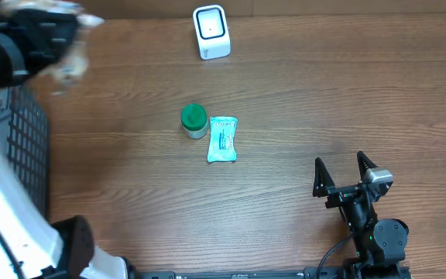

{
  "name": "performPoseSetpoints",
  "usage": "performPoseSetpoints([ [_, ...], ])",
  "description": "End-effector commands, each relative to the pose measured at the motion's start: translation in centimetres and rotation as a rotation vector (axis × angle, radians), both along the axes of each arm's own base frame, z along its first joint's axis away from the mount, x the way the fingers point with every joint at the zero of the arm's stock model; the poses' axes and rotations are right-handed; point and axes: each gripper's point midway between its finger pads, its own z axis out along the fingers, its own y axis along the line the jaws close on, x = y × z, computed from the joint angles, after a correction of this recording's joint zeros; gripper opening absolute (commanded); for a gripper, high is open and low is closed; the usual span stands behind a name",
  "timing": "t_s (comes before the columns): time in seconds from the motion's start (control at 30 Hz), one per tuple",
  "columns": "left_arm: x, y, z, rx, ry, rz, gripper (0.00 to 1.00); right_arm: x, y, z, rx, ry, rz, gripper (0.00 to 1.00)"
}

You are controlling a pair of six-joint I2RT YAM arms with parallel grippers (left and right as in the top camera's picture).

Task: Scan the item barcode
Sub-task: 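Carry the mushroom bag right of the tissue pack and release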

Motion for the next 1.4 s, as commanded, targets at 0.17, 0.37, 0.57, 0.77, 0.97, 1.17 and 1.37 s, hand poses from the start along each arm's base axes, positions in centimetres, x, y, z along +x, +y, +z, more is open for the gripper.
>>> performPoseSetpoints([
  [0.17, 0.9, -15.8, -7.1, 0.473, 0.068, -0.328, 0.29, 0.1, -0.3, -0.2, 0.003, -0.001, -0.013, 1.0],
  [0.37, 2.3, -24.8, -19.2, 0.696, 0.268, -0.515, 0.28, 0.1, -0.3, -0.2, 0.003, -0.001, -0.013, 1.0],
  [0.57, 1.6, -29.0, -28.8, 0.786, 0.445, -0.604, 0.25, 0.1, -0.3, -0.2, 0.003, -0.001, -0.013, 1.0],
  [0.77, 1.9, -29.5, -34.2, 0.962, 0.486, -0.658, 0.29, 0.1, -0.3, -0.2, 0.003, -0.001, -0.013, 1.0],
  [0.97, 1.6, -29.2, -36.3, 1.038, 0.504, -0.784, 0.62, 0.1, -0.3, -0.2, 0.003, -0.001, -0.013, 1.0],
  [1.17, 1.1, -28.5, -35.8, 1.051, 0.527, -0.798, 1.0, 0.1, -0.3, -0.2, 0.003, -0.001, -0.013, 1.0],
  [1.37, 2.1, -27.9, -27.2, 0.908, 0.386, -0.601, 1.0, 0.1, -0.3, -0.2, 0.003, -0.001, -0.013, 1.0],
])
